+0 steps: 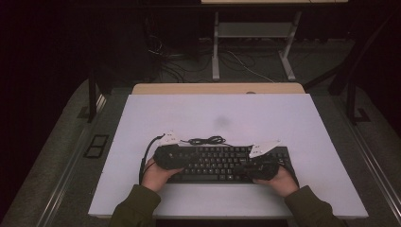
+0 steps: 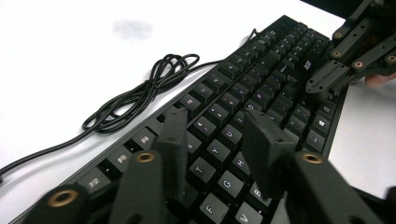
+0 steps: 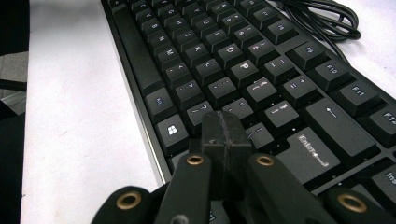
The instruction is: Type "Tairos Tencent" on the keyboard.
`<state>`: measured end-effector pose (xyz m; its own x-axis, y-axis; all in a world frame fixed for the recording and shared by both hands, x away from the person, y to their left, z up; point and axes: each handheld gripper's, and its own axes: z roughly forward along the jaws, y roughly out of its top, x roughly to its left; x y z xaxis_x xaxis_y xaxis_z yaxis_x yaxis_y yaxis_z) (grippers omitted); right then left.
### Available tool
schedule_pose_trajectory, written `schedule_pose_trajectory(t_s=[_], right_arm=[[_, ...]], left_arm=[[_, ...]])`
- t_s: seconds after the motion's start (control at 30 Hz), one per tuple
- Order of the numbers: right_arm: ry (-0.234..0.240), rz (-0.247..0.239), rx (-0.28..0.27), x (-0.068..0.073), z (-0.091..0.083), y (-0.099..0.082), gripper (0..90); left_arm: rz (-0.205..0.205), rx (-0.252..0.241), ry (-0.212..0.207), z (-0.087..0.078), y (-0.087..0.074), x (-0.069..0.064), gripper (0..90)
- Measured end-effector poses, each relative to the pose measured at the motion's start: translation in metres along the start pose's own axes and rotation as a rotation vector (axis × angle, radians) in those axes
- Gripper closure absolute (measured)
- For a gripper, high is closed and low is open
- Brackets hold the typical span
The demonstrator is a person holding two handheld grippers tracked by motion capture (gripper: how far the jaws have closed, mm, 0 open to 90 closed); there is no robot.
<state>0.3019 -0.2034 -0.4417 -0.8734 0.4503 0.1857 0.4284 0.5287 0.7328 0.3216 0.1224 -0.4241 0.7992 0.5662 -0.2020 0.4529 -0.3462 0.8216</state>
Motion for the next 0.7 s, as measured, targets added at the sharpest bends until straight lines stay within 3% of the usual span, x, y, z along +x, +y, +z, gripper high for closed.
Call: schedule_pose_trajectory(t_s=[0.43,0.7], right_arm=[[-0.002,-0.001,-0.001,0.0,0.0,0.0,89.5],[-0.002,-0.002,-0.001,0.0,0.0,0.0,89.5]], left_arm=[[0.01,0.06,0.0,0.009,0.0,0.0,88.2],[0.006,0.102,0.012,0.012,-0.002,0.0,88.9]])
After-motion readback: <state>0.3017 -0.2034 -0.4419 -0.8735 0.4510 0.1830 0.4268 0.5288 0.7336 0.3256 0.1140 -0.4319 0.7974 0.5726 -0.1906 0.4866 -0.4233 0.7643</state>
